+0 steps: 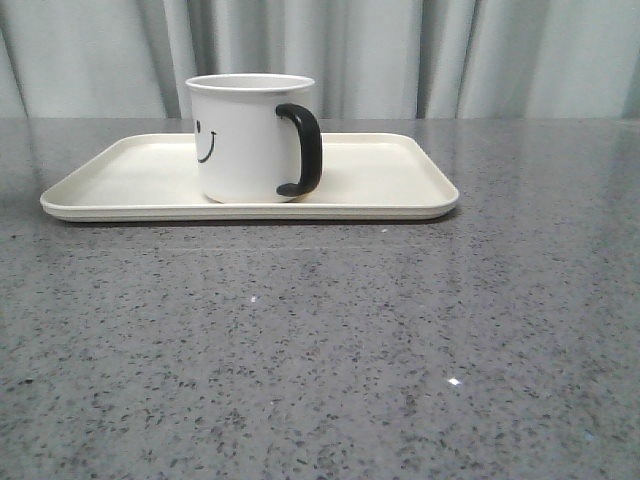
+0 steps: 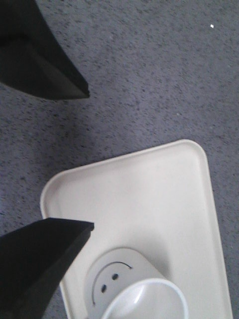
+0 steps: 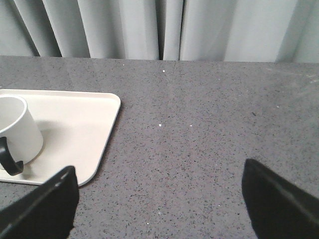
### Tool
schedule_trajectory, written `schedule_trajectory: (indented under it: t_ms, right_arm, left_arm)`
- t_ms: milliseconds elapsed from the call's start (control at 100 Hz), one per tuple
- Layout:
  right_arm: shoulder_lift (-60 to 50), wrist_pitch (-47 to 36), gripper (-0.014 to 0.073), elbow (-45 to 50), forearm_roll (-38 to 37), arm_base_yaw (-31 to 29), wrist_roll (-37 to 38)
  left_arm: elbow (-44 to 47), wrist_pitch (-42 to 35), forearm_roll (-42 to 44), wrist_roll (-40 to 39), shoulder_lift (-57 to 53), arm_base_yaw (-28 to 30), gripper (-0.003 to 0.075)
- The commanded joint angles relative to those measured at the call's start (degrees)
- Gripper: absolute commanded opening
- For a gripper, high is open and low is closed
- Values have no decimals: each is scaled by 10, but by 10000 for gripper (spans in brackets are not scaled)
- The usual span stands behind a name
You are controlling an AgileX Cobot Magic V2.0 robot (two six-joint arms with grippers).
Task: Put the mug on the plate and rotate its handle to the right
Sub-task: 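Raise the left gripper away from the mug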
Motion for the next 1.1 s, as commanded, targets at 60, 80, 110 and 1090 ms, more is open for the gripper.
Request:
schedule_trajectory:
  t_ms: [60,80,110,1090]
  right_arm:
    - [9,-53,657,-18,-1,-3,-4]
    - [9,-52,657,-18,-1,-3,-4]
    - [9,-52,657,-18,-1,-3,-4]
    - [182,-97,657,-87,55,105,-62]
  left_arm:
    - [91,-80,-6,-2,-101,20,494]
    - [104,-84,-6,-2,-112,21,494]
    - [121,-89,-6,-2,-127,23,494]
    - [279,-131,19,-15,-300,25,494]
